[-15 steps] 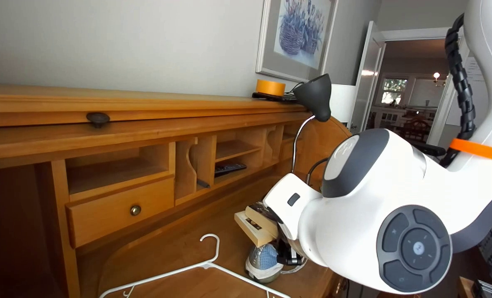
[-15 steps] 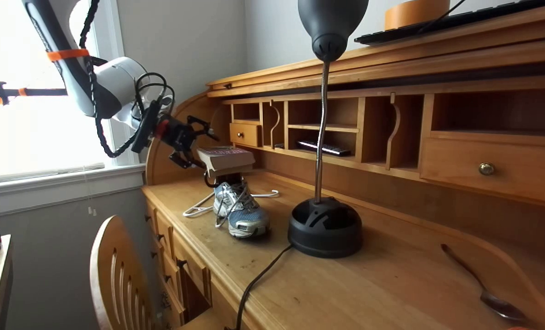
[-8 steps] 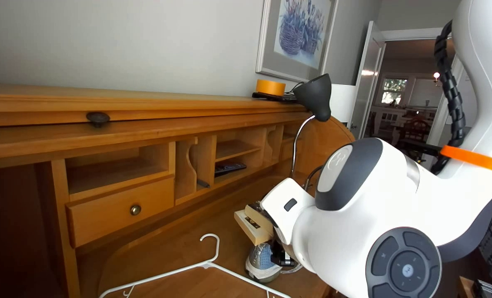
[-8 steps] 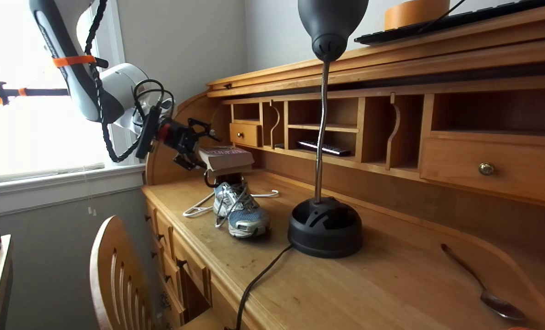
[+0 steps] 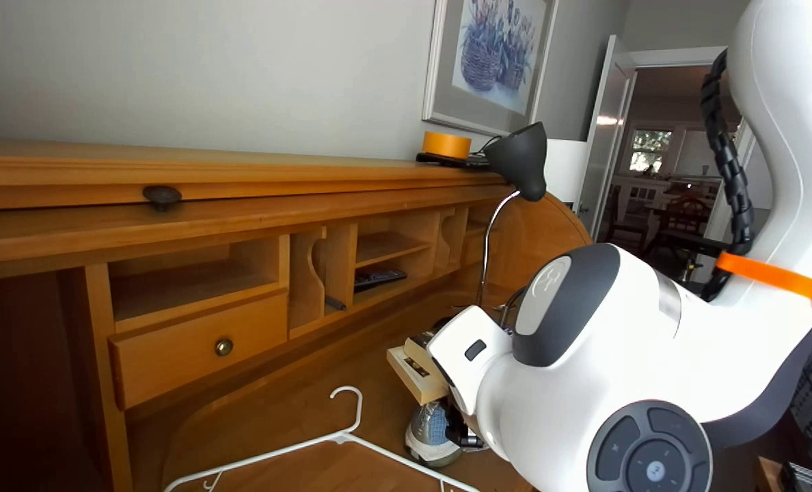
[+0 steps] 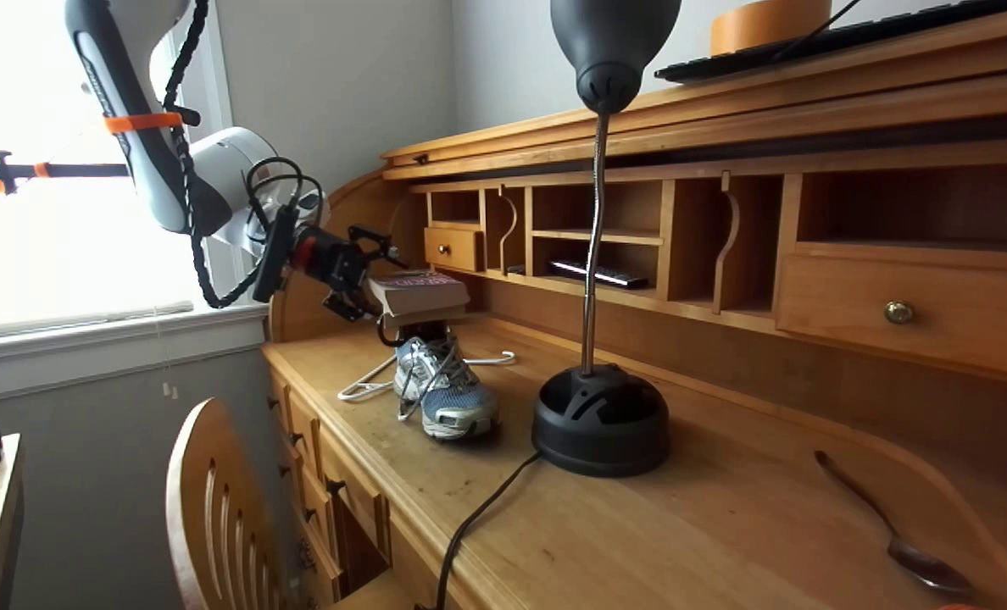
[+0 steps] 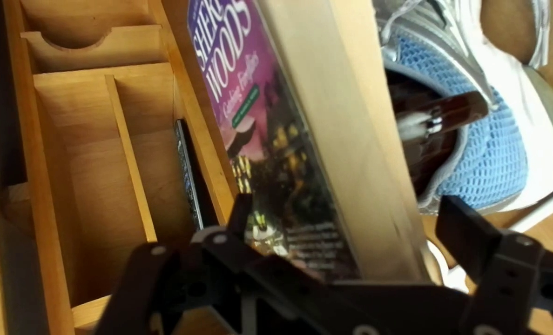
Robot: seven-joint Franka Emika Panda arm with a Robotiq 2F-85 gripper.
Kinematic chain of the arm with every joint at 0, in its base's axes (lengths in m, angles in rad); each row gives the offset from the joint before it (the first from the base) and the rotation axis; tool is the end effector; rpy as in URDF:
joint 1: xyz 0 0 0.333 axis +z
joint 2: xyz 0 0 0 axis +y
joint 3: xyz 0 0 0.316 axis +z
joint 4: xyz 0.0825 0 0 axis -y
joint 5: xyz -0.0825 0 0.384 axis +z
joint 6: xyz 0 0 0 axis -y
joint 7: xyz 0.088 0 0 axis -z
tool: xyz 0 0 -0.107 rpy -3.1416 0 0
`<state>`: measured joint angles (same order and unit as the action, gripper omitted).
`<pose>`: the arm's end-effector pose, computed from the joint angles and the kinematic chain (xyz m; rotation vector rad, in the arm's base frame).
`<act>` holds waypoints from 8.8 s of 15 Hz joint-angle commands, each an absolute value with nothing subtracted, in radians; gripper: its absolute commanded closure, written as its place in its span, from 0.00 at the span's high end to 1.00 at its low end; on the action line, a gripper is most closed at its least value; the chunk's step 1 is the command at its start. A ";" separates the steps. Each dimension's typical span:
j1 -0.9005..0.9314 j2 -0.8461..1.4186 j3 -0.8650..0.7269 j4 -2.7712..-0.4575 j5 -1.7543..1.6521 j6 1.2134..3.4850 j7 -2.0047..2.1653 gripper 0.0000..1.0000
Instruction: Move the books to the topmost part of the desk
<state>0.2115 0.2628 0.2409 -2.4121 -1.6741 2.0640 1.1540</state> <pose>0.4448 0.1630 0.1993 1.9538 0.6713 0.5640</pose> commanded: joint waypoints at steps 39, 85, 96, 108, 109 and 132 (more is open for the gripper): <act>0.219 0.274 0.256 -2.383 -1.721 1.912 1.157 0.25; 0.175 -0.220 0.058 -2.211 -1.706 2.561 0.418 0.25; 0.147 -0.078 -0.034 -2.045 -1.677 2.892 0.324 0.25; 0.125 0.123 -0.074 -1.845 -1.517 2.965 0.127 0.25; 0.123 0.144 -0.073 -1.826 -1.493 2.968 0.105 0.25; 0.064 0.208 0.045 -1.764 -0.943 2.913 -0.256 1.00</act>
